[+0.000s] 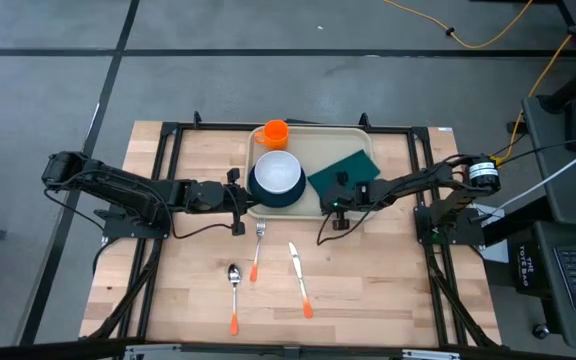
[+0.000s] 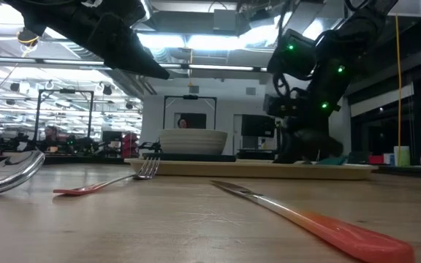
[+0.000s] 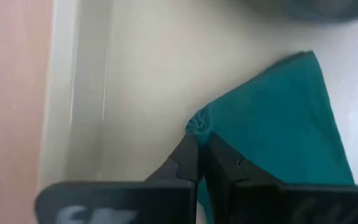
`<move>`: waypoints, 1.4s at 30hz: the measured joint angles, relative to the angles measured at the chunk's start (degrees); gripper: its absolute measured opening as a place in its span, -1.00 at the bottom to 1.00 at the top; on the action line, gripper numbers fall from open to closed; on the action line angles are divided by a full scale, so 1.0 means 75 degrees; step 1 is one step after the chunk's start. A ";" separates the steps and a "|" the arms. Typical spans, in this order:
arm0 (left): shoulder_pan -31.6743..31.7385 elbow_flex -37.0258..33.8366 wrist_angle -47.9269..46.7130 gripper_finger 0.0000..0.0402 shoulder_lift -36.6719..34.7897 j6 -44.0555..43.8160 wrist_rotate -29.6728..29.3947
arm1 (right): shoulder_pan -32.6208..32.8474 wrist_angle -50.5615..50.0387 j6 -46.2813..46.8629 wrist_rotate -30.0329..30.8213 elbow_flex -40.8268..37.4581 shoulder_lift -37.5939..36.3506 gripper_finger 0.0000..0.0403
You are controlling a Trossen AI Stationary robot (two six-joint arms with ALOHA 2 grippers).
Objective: Set up tray
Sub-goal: Put the green napkin to the right of the green plate on the gray serving tray
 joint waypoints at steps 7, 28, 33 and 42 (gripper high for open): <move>0.0000 0.0000 -0.0012 -0.98 -0.0001 0.0000 0.0000 | -0.0311 -0.0398 -0.1654 0.0029 0.0003 -0.0551 -0.94; -0.0003 0.0000 0.0041 -0.99 0.0000 -0.0006 0.0012 | -0.0562 -0.0926 -0.3541 -0.1367 0.0003 -0.1186 -0.94; -0.0001 0.0000 0.0041 -0.98 0.0000 -0.0006 0.0016 | -0.0300 -0.1811 -0.3540 -0.1193 0.0003 -0.1186 -0.94; -0.0003 0.0000 0.0041 -0.98 -0.0002 -0.0090 0.0020 | -0.0156 -0.2781 -0.3539 -0.1182 0.0003 -0.1186 -0.94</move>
